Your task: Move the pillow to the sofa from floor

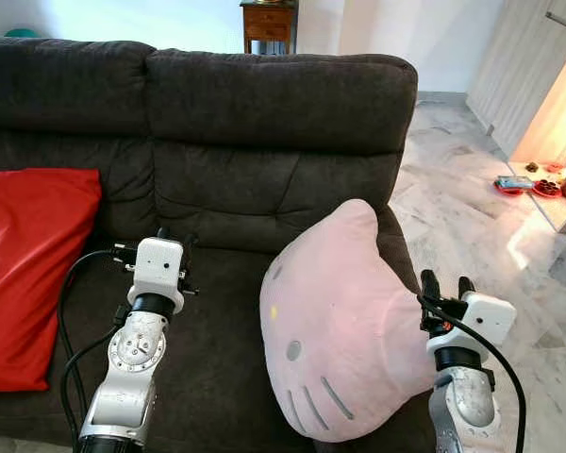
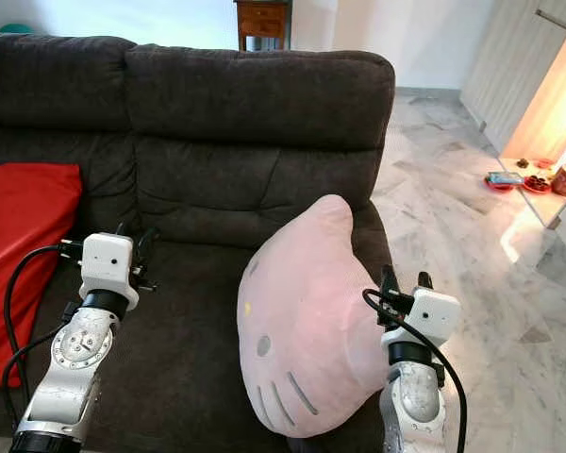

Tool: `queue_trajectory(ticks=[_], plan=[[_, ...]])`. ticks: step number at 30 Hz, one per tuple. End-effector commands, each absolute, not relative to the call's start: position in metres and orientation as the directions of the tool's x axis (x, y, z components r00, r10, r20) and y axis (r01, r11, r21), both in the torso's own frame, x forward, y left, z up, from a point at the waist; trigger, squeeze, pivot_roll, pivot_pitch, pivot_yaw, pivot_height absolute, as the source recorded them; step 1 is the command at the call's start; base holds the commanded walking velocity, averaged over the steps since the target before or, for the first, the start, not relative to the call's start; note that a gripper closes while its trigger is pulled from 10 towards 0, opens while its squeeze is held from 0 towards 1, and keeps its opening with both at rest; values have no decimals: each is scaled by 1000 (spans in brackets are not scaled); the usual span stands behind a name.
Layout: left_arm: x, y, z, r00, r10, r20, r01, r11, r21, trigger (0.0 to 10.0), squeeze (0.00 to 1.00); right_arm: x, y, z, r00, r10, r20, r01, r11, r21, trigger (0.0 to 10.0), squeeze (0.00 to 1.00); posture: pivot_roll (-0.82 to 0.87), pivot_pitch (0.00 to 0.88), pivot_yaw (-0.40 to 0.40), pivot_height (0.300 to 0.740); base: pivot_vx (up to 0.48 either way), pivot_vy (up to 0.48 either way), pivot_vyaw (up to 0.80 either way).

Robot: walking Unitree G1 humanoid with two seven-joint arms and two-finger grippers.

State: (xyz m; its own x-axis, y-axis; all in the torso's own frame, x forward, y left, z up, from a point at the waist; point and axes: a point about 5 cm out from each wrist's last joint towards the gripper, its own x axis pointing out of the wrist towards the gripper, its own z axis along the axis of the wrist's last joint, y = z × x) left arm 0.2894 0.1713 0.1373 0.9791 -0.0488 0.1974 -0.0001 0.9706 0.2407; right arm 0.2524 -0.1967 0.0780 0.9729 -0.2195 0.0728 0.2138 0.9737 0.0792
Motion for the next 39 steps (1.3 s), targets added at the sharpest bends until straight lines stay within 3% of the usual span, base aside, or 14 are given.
queue_trajectory(ticks=[1, 39], plan=[[290, 169, 143, 974, -58, 217, 4, 970, 243, 10000, 0, 256, -197, 86, 970, -217, 105, 209, 975, 80, 10000, 0, 36, 0, -38, 740, 0, 0, 0], [291, 167, 145, 974, -70, 216, 16, 971, 240, 10000, 0, 261, -195, 94, 971, -210, 109, 202, 976, 87, 10000, 0, 23, 0, -38, 740, -56, 0, 0]])
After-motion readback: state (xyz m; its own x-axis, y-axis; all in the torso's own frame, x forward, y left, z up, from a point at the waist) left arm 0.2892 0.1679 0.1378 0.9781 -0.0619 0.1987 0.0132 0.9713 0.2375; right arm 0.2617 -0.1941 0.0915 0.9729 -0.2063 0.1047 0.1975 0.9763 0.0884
